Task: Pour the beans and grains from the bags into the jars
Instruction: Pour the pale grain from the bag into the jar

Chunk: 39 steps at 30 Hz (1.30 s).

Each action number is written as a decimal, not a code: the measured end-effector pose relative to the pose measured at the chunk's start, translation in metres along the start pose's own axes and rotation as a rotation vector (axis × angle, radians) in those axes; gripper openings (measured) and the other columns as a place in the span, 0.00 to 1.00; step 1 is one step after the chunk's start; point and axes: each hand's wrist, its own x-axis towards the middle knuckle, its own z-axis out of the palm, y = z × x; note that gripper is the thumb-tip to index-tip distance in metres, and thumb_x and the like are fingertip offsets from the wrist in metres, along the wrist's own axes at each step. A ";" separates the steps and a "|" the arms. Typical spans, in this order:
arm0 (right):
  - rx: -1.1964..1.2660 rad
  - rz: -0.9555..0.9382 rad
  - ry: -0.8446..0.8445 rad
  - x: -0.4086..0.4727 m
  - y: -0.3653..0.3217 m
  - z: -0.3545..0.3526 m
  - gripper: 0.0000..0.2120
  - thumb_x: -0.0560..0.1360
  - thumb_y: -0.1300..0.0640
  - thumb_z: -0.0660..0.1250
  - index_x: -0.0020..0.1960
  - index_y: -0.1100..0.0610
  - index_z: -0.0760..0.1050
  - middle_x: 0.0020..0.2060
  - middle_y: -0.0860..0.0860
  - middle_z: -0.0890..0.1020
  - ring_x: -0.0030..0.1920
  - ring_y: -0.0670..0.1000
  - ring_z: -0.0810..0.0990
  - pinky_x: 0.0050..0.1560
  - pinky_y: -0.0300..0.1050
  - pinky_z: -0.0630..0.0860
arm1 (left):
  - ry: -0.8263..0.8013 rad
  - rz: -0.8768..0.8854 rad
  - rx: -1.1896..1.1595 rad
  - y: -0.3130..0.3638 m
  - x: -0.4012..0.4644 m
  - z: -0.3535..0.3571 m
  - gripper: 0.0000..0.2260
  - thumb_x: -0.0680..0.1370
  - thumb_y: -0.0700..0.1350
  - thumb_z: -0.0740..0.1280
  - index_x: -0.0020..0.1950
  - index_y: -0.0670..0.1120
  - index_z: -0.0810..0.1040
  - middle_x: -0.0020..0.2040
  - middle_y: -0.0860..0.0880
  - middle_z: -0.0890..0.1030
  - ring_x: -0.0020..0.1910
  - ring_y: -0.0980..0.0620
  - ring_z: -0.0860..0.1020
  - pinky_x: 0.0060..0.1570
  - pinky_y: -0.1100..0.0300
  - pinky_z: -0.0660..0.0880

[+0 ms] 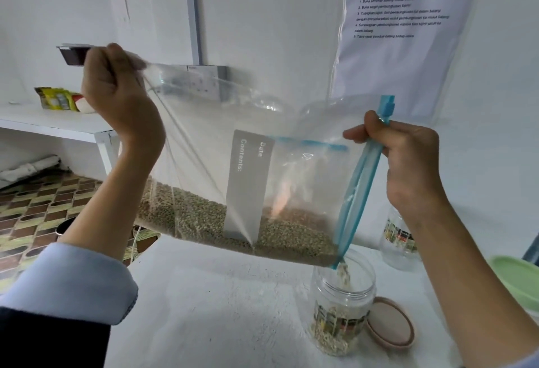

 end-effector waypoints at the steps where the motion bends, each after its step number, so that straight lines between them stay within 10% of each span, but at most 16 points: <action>1: 0.015 -0.008 0.025 0.000 0.000 -0.001 0.16 0.76 0.56 0.68 0.29 0.52 0.82 0.32 0.47 0.85 0.39 0.45 0.80 0.54 0.40 0.75 | 0.009 0.002 0.014 -0.001 0.001 -0.001 0.15 0.79 0.38 0.57 0.33 0.51 0.67 0.25 0.62 0.72 0.27 0.64 0.67 0.33 0.71 0.63; 11: -0.076 -0.026 -0.026 0.002 -0.004 0.000 0.11 0.76 0.55 0.68 0.37 0.55 0.83 0.35 0.47 0.85 0.41 0.44 0.81 0.56 0.39 0.73 | 0.080 -0.062 0.057 -0.016 0.005 -0.018 0.14 0.78 0.42 0.60 0.33 0.51 0.71 0.26 0.58 0.72 0.27 0.55 0.66 0.29 0.59 0.61; 17: -0.083 -0.064 -0.020 -0.005 -0.002 0.003 0.09 0.76 0.57 0.67 0.40 0.57 0.82 0.29 0.41 0.83 0.34 0.36 0.79 0.40 0.24 0.70 | 0.053 -0.051 0.040 -0.013 0.000 -0.014 0.14 0.78 0.42 0.58 0.33 0.50 0.69 0.25 0.59 0.72 0.26 0.60 0.65 0.30 0.66 0.61; 39: -0.046 -0.031 0.001 -0.001 0.004 0.003 0.12 0.77 0.57 0.66 0.36 0.55 0.81 0.31 0.44 0.84 0.35 0.40 0.79 0.44 0.27 0.73 | 0.049 -0.053 0.027 -0.015 -0.002 -0.018 0.15 0.79 0.40 0.59 0.33 0.52 0.70 0.27 0.58 0.72 0.26 0.56 0.66 0.28 0.63 0.61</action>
